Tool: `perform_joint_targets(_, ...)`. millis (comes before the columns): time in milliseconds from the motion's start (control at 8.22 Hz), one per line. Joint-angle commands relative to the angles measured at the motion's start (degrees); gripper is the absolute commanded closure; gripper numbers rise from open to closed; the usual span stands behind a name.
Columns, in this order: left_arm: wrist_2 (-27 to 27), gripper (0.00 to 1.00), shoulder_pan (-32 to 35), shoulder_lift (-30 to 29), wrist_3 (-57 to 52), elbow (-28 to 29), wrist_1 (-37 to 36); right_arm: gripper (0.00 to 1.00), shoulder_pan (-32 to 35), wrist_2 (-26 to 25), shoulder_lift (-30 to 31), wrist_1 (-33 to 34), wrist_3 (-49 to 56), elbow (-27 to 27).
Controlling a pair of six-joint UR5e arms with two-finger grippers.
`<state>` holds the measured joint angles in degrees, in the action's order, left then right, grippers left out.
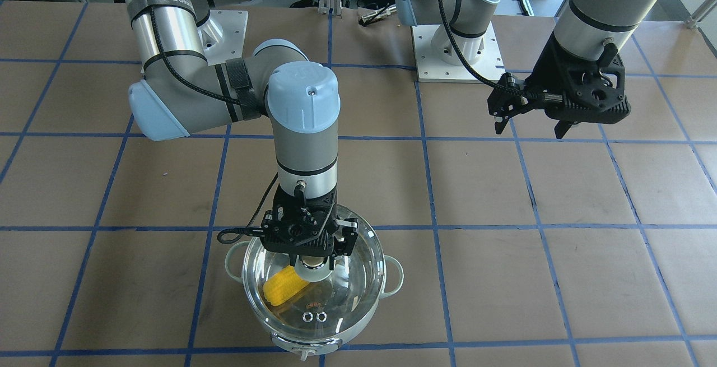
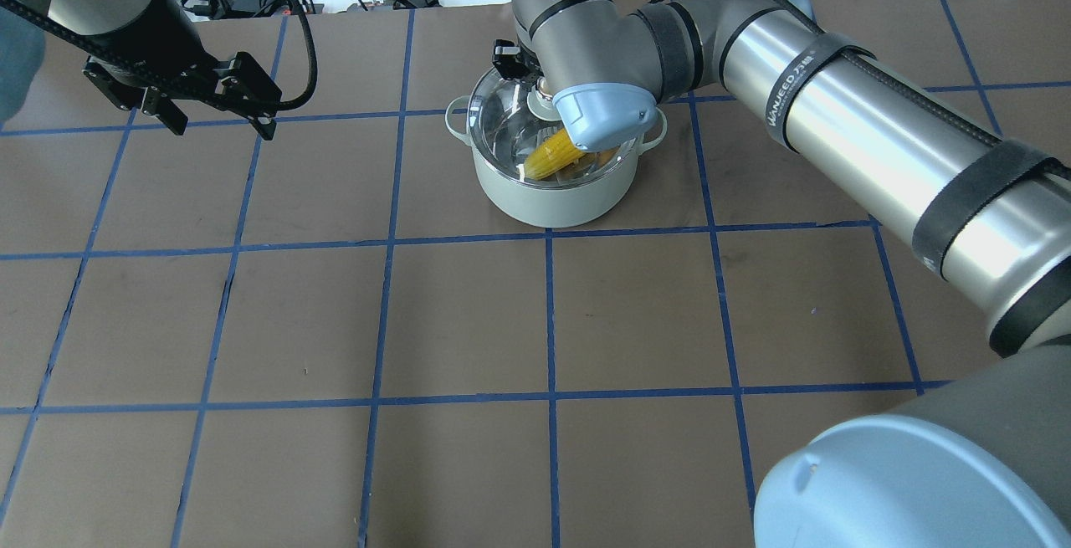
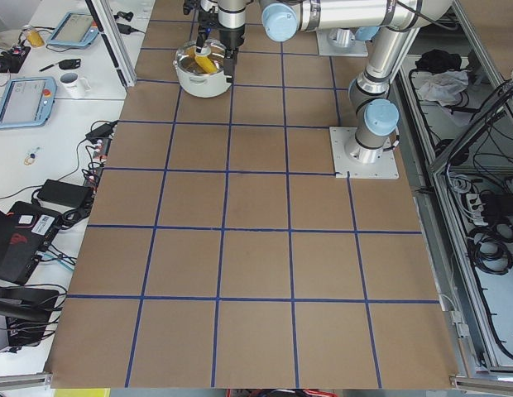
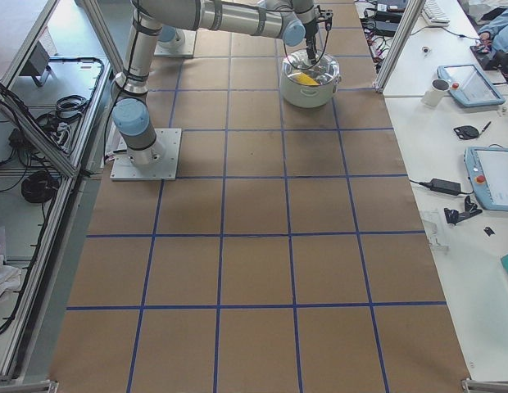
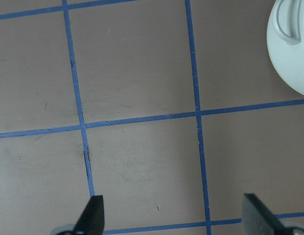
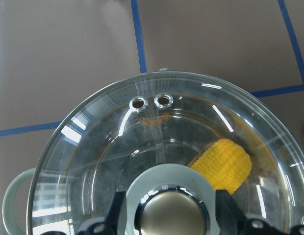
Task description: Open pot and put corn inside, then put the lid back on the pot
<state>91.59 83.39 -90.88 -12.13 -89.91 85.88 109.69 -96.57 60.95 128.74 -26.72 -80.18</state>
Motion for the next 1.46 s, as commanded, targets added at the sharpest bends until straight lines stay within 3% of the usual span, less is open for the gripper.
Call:
perform_joint_targets(0,-0.01,0.0,-0.07,0.0,0.0,-0.09,-0.01,0.01,-0.09,0.06,1.61,-0.24,0.17,0.02)
perform_joint_targets(122,-0.01,0.0,-0.07,0.0,0.0,-0.09,0.08,0.0,-0.26,0.24,4.06,-1.46,1.13,-0.15)
perform_joint_targets(486,-0.01,0.0,-0.07,0.0,0.0,-0.09,0.08,0.0,-5.95,0.33,16.96,-22.21,2.62,-2.86)
perform_joint_targets(730,0.69,0.0,0.1,0.61,0.26,0.0,0.34,0.0,-11.66,1.37,25.93,-33.59,11.04,-5.42)
perform_joint_targets(973,0.69,0.0,0.1,0.79,4.2,0.0,0.34,0.0,-13.88,4.28,28.16,-39.85,13.95,-5.43)
perform_joint_targets(1338,0.43,0.0,0.28,0.88,7.36,0.0,0.34,0.0,-14.24,4.37,28.78,-40.41,16.52,-6.73)
